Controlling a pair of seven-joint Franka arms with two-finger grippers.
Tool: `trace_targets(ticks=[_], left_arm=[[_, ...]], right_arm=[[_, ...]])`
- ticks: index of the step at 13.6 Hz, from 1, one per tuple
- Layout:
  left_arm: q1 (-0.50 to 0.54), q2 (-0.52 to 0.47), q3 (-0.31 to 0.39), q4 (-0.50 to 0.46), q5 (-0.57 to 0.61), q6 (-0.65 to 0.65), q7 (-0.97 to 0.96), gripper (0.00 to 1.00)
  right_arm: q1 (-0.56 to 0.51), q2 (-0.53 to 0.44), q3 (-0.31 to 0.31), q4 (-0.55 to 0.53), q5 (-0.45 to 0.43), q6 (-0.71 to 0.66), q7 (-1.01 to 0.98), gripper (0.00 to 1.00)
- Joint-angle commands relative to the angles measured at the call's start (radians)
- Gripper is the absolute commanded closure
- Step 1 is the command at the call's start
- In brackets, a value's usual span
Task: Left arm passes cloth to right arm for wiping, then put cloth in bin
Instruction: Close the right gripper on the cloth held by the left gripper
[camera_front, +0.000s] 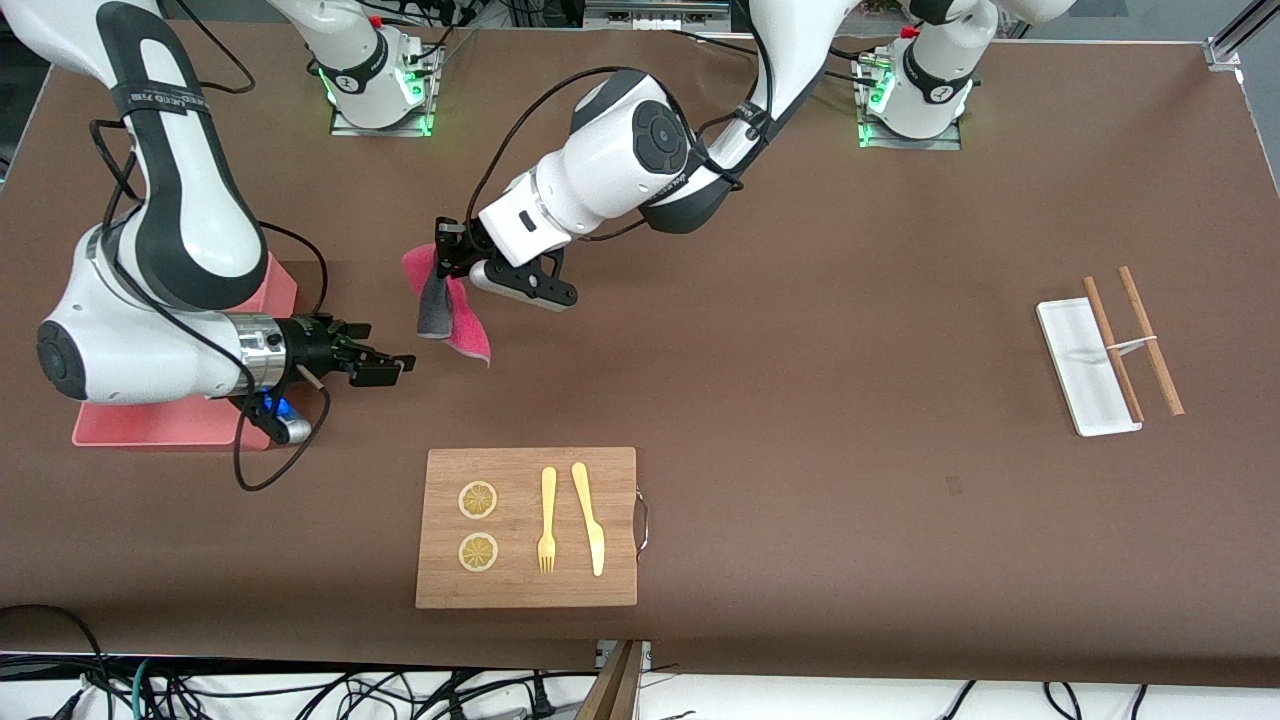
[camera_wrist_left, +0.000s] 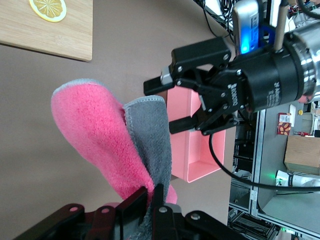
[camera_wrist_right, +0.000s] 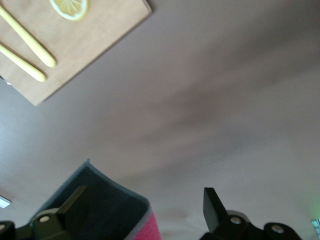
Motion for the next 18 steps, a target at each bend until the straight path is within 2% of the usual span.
trace_targets(ticks=[1, 5, 9, 11, 15, 16, 18], left_arm=[[-0.007, 0.023, 0.011, 0.042, -0.023, 0.005, -0.003, 1.0], [-0.005, 0.023, 0.011, 0.042, -0.023, 0.003, -0.002, 1.0], [-0.005, 0.025, 0.011, 0.042, -0.023, 0.005, 0.0, 1.0], [-0.004, 0.023, 0.011, 0.042, -0.023, 0.005, 0.0, 1.0], [-0.004, 0.023, 0.011, 0.042, -0.023, 0.005, 0.001, 1.0], [-0.004, 0.023, 0.011, 0.042, -0.023, 0.005, 0.001, 1.0], [-0.004, 0.023, 0.011, 0.043, -0.023, 0.005, 0.001, 1.0]], right_arm=[[-0.009, -0.081, 0.005, -0.078, 0.048, -0.022, 0.04, 0.0], [-0.015, -0.108, 0.0, -0.121, 0.124, -0.038, 0.054, 0.0], [-0.017, -0.146, -0.001, -0.216, 0.169, -0.022, 0.054, 0.0], [-0.018, -0.157, -0.005, -0.258, 0.221, -0.021, 0.054, 0.0], [-0.021, -0.163, -0.017, -0.298, 0.296, -0.019, 0.052, 0.03], [-0.021, -0.162, -0.017, -0.299, 0.296, -0.019, 0.052, 0.2], [-0.021, -0.16, -0.017, -0.304, 0.304, -0.022, 0.054, 0.62]])
